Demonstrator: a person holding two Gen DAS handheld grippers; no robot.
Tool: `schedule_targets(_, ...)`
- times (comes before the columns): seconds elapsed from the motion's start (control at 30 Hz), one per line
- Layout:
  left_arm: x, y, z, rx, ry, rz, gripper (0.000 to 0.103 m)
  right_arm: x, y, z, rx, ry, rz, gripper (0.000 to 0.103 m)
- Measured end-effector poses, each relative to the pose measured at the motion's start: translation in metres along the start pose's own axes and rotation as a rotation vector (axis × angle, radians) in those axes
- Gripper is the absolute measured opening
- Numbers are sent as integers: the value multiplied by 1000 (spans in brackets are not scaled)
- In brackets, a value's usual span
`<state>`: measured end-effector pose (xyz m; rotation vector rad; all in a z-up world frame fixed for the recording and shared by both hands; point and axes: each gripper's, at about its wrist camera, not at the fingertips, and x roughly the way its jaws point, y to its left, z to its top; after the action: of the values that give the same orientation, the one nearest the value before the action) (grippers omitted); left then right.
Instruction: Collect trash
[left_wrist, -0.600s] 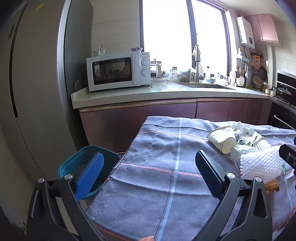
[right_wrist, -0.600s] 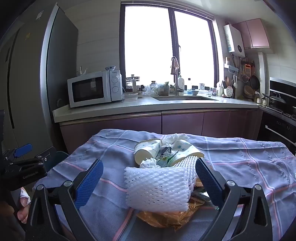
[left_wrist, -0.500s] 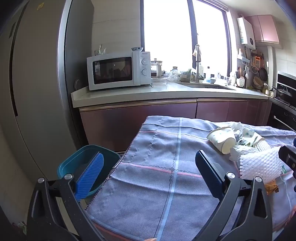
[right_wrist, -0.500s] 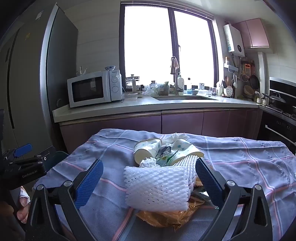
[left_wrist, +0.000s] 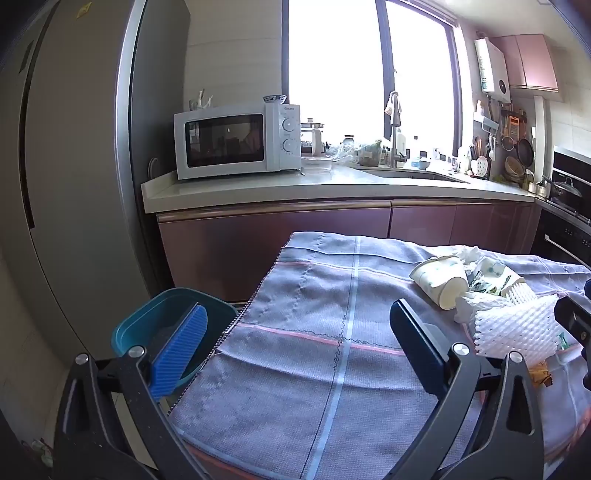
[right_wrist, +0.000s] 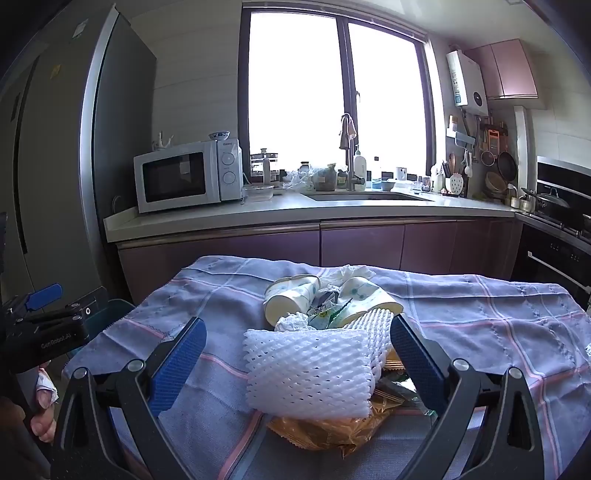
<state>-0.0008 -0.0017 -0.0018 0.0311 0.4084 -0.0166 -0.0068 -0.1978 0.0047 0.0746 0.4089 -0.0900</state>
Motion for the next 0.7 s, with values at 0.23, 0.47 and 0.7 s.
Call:
schedule_targets(0.23,-6,0,1,-1,-19,5,98,0,1,0,-3,0,1,96)
schedule_targets(0.47,-5,7,3,-12,-20,10,98,0,1,1,-6,-1,8,96)
schedule_targets(0.7,-4,9,5,-17,-25,6,98,-1,1,1,-7,1,4,96)
